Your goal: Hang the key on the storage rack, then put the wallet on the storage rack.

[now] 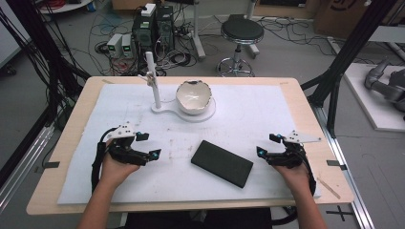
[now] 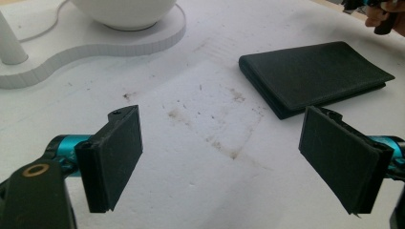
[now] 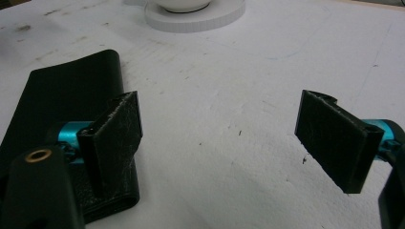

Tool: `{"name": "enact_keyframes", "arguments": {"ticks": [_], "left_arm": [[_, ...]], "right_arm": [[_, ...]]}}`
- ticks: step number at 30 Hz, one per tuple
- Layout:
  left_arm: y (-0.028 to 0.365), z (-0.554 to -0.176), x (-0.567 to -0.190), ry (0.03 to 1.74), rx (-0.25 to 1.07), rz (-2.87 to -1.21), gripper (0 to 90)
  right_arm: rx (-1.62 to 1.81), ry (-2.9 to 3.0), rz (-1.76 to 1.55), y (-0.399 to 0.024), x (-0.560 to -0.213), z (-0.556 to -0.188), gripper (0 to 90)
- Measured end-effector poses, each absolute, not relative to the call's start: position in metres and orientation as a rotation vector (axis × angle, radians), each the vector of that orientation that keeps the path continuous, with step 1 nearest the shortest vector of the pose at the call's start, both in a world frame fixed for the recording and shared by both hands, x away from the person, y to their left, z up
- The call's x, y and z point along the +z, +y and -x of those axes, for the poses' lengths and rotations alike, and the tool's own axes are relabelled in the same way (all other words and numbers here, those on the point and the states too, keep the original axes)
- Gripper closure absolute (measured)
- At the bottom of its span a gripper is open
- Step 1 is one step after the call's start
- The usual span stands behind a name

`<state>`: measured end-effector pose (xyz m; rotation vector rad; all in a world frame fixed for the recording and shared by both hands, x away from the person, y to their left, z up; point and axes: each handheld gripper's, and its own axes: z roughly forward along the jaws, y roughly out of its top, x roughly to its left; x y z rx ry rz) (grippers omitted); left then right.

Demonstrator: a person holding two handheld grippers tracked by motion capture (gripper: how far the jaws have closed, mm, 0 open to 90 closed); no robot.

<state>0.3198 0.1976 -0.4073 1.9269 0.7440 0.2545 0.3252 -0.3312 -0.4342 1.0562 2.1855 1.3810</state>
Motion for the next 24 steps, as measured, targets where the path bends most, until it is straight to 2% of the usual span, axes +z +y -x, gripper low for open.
{"name": "enact_keyframes", "arguments": {"ticks": [24], "left_arm": [[0.2036,-0.3174,-0.4028,0.755,0.287,-1.939,14.0]], "right_arm": [[1.386,2.210,-1.086,-0.3248,-0.4337,-0.3302,16.6]]}}
